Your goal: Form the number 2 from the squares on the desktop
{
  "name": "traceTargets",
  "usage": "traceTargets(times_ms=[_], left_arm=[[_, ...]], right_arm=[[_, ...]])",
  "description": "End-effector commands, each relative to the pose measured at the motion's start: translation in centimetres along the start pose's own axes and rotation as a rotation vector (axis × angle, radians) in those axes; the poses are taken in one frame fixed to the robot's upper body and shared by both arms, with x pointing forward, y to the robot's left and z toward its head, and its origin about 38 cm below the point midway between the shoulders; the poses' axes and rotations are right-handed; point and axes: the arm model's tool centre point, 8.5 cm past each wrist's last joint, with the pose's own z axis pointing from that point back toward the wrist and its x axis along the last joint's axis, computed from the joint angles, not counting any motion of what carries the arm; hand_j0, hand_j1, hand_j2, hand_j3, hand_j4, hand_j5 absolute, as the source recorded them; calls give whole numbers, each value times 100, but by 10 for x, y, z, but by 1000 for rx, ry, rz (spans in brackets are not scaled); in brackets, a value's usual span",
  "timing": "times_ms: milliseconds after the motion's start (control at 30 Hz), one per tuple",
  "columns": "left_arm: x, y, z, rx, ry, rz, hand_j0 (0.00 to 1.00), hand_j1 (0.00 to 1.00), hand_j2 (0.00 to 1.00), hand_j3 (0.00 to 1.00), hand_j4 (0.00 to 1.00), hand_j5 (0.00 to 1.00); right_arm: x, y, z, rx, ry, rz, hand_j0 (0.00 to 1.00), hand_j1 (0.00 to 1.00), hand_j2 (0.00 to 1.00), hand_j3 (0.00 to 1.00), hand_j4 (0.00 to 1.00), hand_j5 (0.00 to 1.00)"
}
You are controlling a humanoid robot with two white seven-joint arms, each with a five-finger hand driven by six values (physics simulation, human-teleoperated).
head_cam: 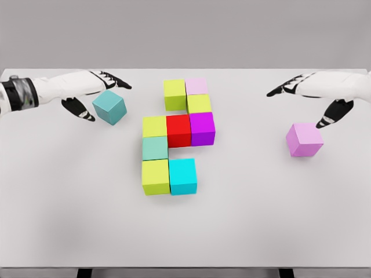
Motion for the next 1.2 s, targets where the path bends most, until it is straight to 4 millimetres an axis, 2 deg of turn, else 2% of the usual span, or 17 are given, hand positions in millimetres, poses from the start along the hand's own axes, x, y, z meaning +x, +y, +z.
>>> traceTargets(times_ms=[0,167,233,333,433,467,567,633,833,967,1167], left_arm=[[-4,-4,0,-5,17,4,100,100,100,100,100,100],[-2,-6,-7,-16,12,-7,100,100,100,100,100,100],[-1,-4,-8,-16,13,-17,100,100,100,100,100,100],[-4,-6,-13,-24,26,-12,100,100,100,100,100,100],[-5,-9,-14,-32,30,-10,100,100,100,100,100,100],[-7,-10,-14,-33,35,-5,100,100,100,100,100,100],[-9,-9,-17,-31,38,0,100,100,100,100,100,100],[-11,-10,-17,-32,45,5,100,100,100,100,100,100],[-20,-9,-14,-31,71,19,100,100,100,100,100,100],[-17,-8,-21,-25,60,24,100,100,100,100,100,100],[-19,-10,-23,-11,65,38,100,100,100,100,100,100]], right_arm=[[5,0,1,0,-45,29,100,100,100,100,100,100],[15,5,2,10,-150,99,100,100,100,100,100,100],[14,9,15,21,-196,149,100,100,100,100,100,100],[13,10,22,20,-189,145,100,100,100,100,100,100],[10,17,36,-26,-249,-60,100,100,100,100,100,100],[9,21,35,-36,-258,-146,100,100,100,100,100,100],[-8,24,35,-29,-117,-340,100,100,100,100,100,100],[-19,27,37,-12,-18,-409,100,100,100,100,100,100],[-35,39,37,31,150,-537,100,100,100,100,100,100],[-39,41,48,18,153,-617,100,100,100,100,100,100],[-40,61,39,66,173,-662,100,100,100,100,100,100]])
